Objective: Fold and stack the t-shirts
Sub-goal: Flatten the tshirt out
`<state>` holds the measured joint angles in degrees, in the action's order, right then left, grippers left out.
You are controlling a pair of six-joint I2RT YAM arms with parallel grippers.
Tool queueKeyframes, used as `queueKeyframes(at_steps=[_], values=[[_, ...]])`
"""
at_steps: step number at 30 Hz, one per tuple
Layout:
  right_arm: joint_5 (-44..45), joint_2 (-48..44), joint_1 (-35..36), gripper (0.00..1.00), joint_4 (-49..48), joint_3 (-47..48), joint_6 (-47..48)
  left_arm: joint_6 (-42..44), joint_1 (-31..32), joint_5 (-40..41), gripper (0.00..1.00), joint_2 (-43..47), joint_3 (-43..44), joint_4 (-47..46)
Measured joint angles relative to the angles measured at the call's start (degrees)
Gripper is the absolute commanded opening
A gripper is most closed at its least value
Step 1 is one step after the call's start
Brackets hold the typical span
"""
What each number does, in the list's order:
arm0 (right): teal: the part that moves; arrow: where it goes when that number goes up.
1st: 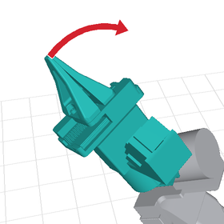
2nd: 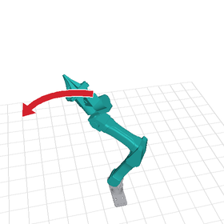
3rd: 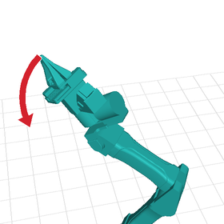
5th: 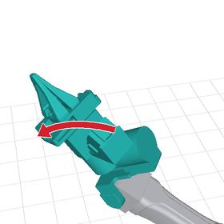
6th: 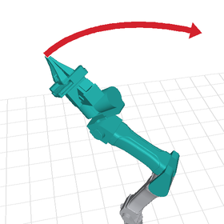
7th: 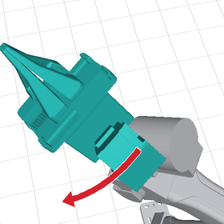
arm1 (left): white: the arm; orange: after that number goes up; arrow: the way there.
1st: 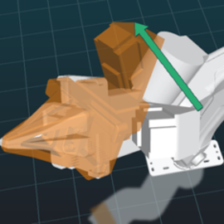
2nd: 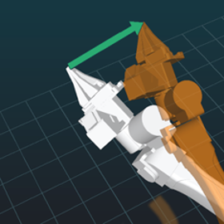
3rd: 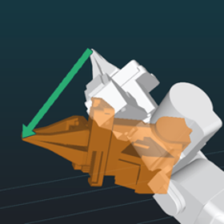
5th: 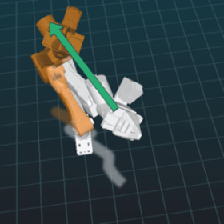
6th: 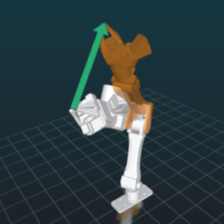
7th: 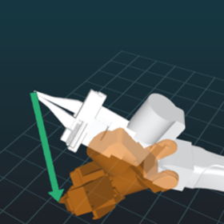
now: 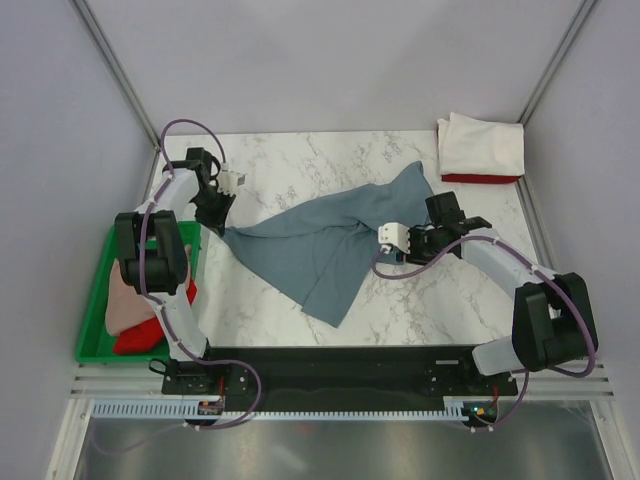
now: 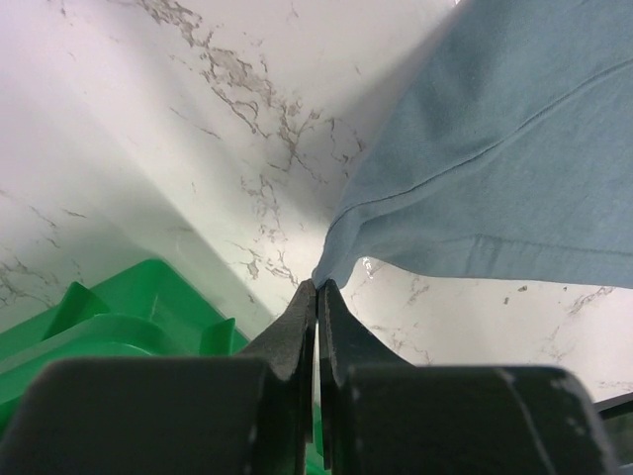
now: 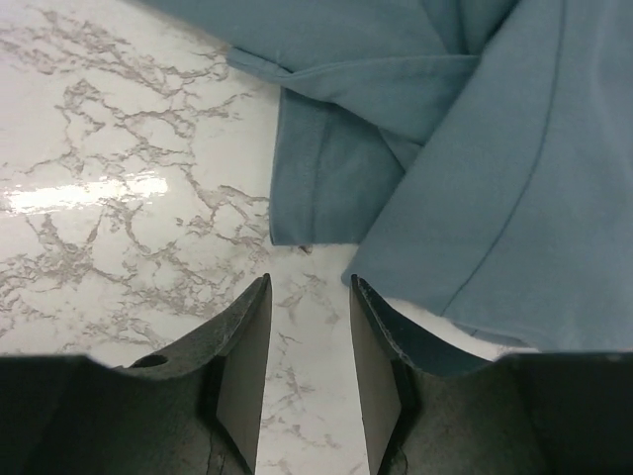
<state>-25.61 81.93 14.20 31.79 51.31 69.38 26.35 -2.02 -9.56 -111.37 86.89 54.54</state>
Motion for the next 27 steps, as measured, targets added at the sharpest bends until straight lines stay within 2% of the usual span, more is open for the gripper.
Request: queueKeyframes(at_steps=[7, 22, 25, 27], values=[[0.09, 3.17, 1.55, 0.46, -0.11, -1.46, 5.86, -0.37, 0.17, 0.31, 0.02, 0.00, -0.52, 0.00], [1.49, 12.44, 1.55, 0.44, -1.79, 1.79, 7.41, -0.57, 0.17, 0.55, 0.02, 0.00, -1.05, 0.07], [1.66, 13.25, 1.55, 0.40, -2.27, 2.54, 7.37, -0.57, 0.24, 0.57, 0.02, 0.00, -1.05, 0.07], [1.79, 13.68, 1.60, 0.29, -2.32, 2.97, 7.41, -0.57, 0.31, 0.59, 0.02, 0.00, -1.05, 0.07]])
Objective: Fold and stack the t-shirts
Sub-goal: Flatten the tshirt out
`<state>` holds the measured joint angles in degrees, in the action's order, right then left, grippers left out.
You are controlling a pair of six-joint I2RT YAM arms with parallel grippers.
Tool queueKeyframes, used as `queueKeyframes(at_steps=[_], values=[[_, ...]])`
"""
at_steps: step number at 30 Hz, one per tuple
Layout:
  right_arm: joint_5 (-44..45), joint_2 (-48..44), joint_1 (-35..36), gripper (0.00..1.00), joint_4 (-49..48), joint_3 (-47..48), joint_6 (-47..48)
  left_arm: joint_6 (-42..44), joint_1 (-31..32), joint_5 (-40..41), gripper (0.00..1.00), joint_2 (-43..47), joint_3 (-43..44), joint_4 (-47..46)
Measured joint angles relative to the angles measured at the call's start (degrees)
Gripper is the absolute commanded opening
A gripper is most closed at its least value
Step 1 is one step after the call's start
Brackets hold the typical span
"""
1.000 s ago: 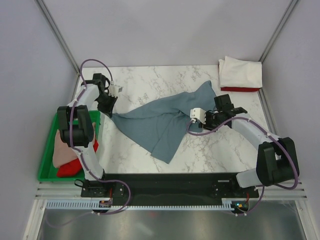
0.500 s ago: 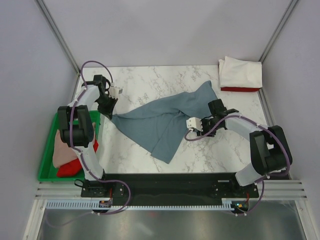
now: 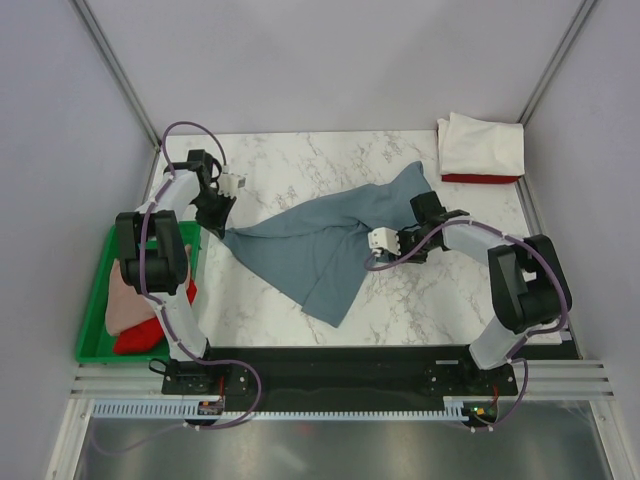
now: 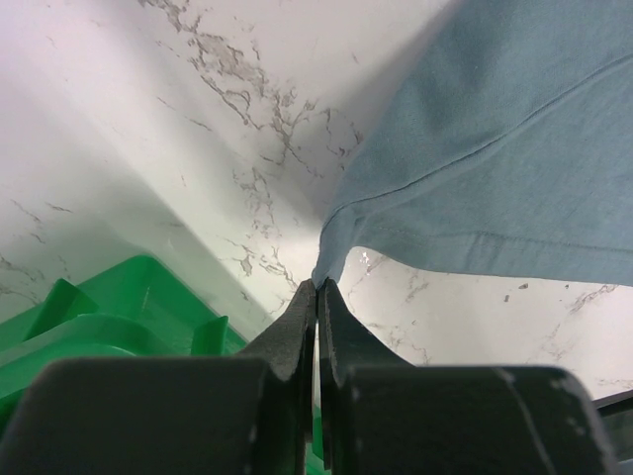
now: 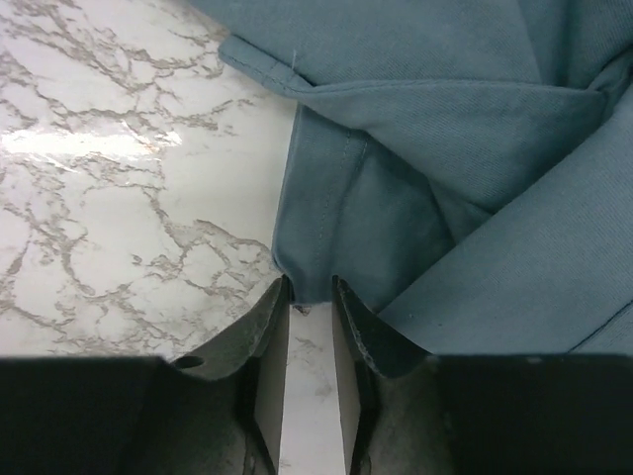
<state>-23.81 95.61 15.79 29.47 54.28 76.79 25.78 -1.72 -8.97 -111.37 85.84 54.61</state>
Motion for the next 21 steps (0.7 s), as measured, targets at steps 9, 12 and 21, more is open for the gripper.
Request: queueKeyframes(at_steps=[9, 12, 21], values=[[1.40, 0.68, -0.66, 0.00, 2.64, 2.47, -0.68, 0.02, 0.31, -0.07, 0.02, -0.02, 0.24, 0.39], [1.51, -1.03, -2.56, 0.00, 4.20, 6.75, -4.39, 0.02, 0.31, -0.35, 0.02, 0.00, 2.80, 2.10], [6.23, -6.47, -11.54, 0.00, -3.89, 35.65, -26.43, 0.04, 0.48, -3.72, 0.02, 1.70, 25.88, 6.27]])
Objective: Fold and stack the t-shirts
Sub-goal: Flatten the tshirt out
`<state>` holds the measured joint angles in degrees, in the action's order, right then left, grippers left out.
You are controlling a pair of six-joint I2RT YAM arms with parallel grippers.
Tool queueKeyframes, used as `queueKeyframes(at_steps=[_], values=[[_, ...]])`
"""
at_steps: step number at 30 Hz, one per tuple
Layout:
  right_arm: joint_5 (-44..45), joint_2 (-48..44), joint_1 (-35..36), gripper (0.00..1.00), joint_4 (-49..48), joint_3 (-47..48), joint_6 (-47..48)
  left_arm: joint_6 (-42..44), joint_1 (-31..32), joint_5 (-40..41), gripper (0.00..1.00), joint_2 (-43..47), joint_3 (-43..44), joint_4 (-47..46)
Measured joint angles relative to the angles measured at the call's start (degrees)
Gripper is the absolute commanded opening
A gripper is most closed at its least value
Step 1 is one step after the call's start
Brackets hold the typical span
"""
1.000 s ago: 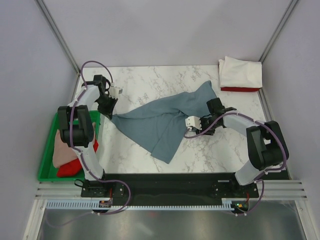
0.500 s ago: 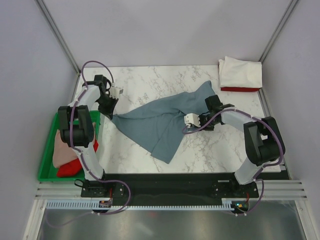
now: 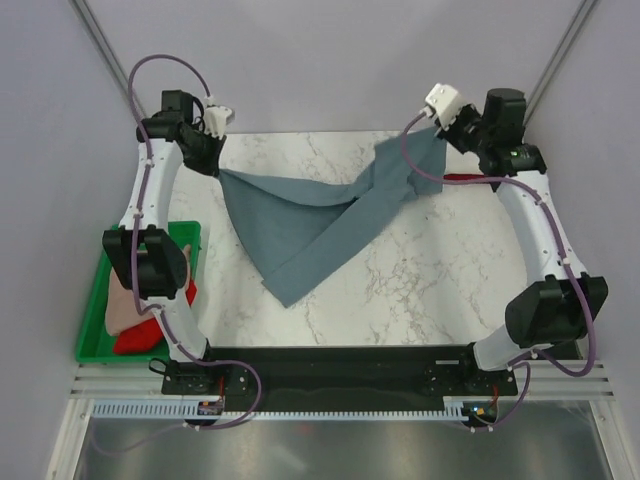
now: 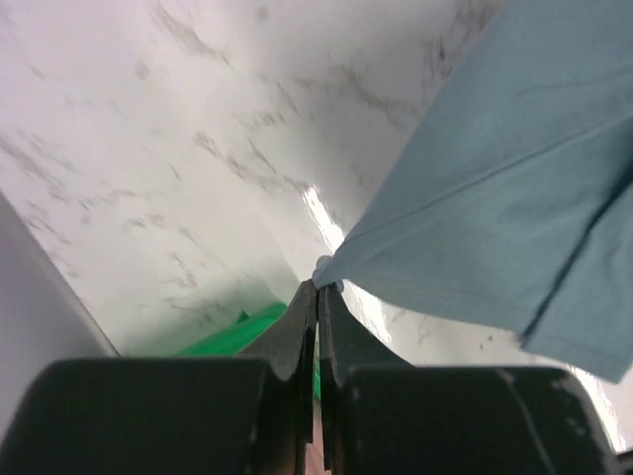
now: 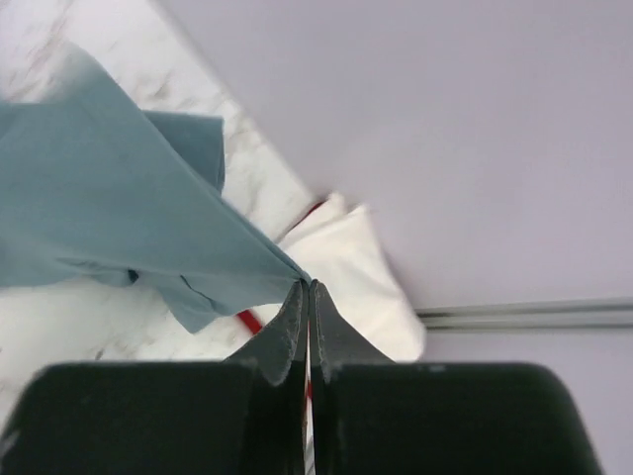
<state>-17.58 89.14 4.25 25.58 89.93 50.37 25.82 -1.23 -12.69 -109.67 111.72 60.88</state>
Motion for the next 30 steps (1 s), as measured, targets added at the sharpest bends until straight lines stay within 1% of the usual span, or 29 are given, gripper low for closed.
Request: queueKeyframes(at_steps=[1, 5, 8, 11, 13, 16, 20, 21, 22, 23, 24, 26, 28, 29, 30], values=[[1.29, -0.24, -0.44, 0.00, -0.48, 3.74, -2.60, -0.02, 0.11, -0.15, 0.02, 0.59, 2.78, 0.72], [3.91, -0.55, -1.77, 0.00, -1.84, 10.67, -7.82, 0.00, 0.35, -1.16, 0.02, 3.63, 10.43, 1.03], [5.51, -1.86, -2.29, 0.00, -2.08, 11.76, -10.62, 0.00, 0.39, -1.88, 0.02, 6.40, 12.50, 1.20], [5.07, -4.07, -2.73, 0.00, -1.27, 10.38, -11.58, 0.00, 0.39, -2.91, 0.02, 8.39, 12.79, 1.57], [2.78, -7.23, -2.86, 0.00, 1.29, 7.43, -10.75, 0.00, 0.42, -3.23, 0.02, 8.83, 12.55, 1.92], [-1.88, -13.38, -2.89, 0.00, 8.26, 3.06, -7.87, 0.02, 0.42, -4.22, 0.02, 9.05, 10.69, 2.23], [-9.51, -23.85, -2.49, 0.00, 21.00, 0.52, -3.93, 0.24, 0.79, -5.27, 0.02, 9.11, 7.15, 3.50], [-11.10, -26.67, -2.43, 0.17, 23.80, 0.46, -3.39, 0.31, 0.96, -5.46, 0.02, 9.11, 6.58, 3.69], [-12.37, -29.35, -2.27, 0.37, 25.92, 0.46, -3.26, 0.48, 1.25, -5.64, 0.02, 9.11, 5.99, 3.80], [-13.49, -31.82, -2.19, 0.49, 27.50, 0.46, -3.04, 0.66, 1.64, -5.86, 0.03, 9.11, 5.40, 3.78], [-14.56, -33.83, -2.14, 0.56, 28.63, 0.37, -2.69, 0.74, 1.97, -5.99, 0.03, 9.14, 4.83, 3.80], [-16.13, -37.22, -2.10, 0.58, 28.79, -0.46, -2.62, 1.01, 2.56, -6.58, 0.03, 9.09, 3.61, 3.80], [-16.70, -38.29, -2.01, 0.57, 25.09, -3.37, -5.14, 1.18, 3.10, -7.04, 0.03, 8.72, 3.06, 4.09], [-16.65, -36.85, -1.97, 0.56, 22.80, -4.83, -6.84, 1.27, 3.45, -7.08, 0.03, 8.28, 3.06, 4.22], [-16.65, -33.92, -1.97, 0.52, 20.94, -5.18, -8.39, 1.31, 3.87, -7.13, 0.03, 7.76, 3.06, 4.26]])
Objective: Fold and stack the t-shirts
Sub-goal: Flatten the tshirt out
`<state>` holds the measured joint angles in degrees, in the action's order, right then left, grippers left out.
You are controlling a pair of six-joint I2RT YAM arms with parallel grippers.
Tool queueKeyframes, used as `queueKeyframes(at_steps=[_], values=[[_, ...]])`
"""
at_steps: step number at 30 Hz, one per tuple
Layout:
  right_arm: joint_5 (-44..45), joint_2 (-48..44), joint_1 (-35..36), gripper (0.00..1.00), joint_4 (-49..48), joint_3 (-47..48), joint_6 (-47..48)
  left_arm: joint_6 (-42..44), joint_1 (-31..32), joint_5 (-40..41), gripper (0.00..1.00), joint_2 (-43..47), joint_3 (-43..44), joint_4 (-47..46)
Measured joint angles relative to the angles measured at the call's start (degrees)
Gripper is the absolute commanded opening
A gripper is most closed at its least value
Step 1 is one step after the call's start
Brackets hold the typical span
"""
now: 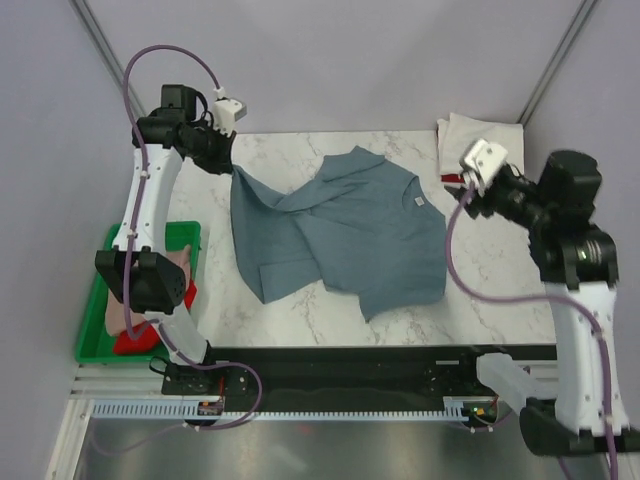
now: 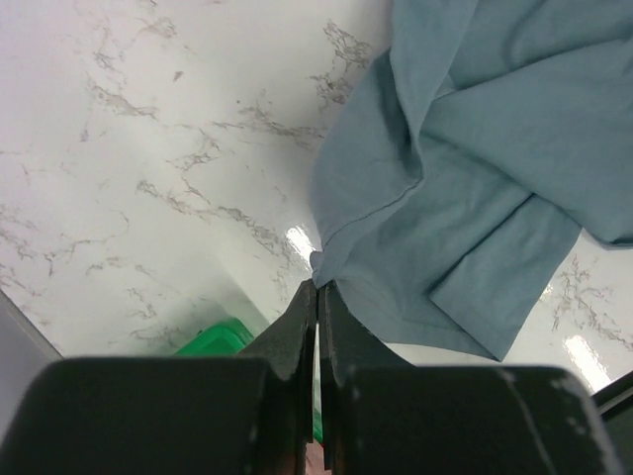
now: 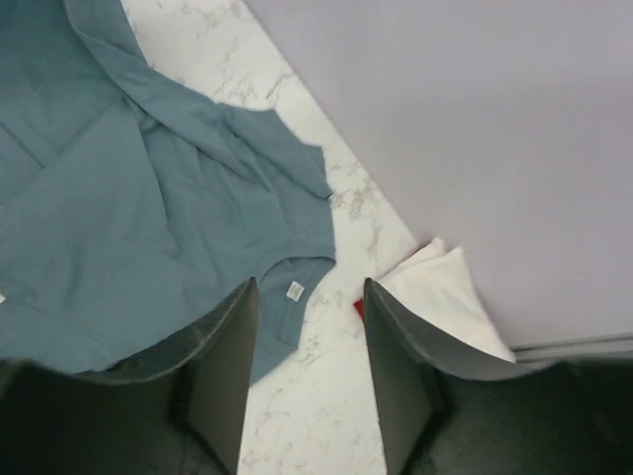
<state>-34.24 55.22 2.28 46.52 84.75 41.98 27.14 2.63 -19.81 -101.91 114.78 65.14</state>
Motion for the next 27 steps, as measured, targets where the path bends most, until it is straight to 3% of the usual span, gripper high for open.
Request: queueKeyframes(at_steps=[2, 5, 9, 13, 16, 27], values=[[0.00, 9.40, 0.31, 0.47, -3.80, 1.70, -2.60, 0.00, 0.74, -0.07, 0.03, -1.66, 0.02, 0.17], [-0.02, 30.73, 1.18, 0.43, -8.02, 12.70, -6.73, -0.02, 1.77, -0.22, 0.03, -5.16, 0.00, 0.63], [0.44, 61.61, 2.64, 0.42, -8.15, 34.47, -9.57, -0.02, 2.60, -0.42, 0.03, -9.03, -1.44, 0.85], [0.68, 80.91, 4.42, 0.46, -7.06, 51.47, -11.10, -0.02, 2.71, -0.96, 0.03, -10.36, -3.45, 1.18], [1.11, 86.60, 5.38, 0.48, -9.70, 54.12, -13.31, -0.02, 2.69, -1.46, 0.03, -11.32, -3.65, 1.22], [3.21, 94.14, 6.08, 0.54, -26.34, 54.27, -24.68, -0.02, 4.09, -2.84, 0.02, -14.49, -6.54, 1.44]])
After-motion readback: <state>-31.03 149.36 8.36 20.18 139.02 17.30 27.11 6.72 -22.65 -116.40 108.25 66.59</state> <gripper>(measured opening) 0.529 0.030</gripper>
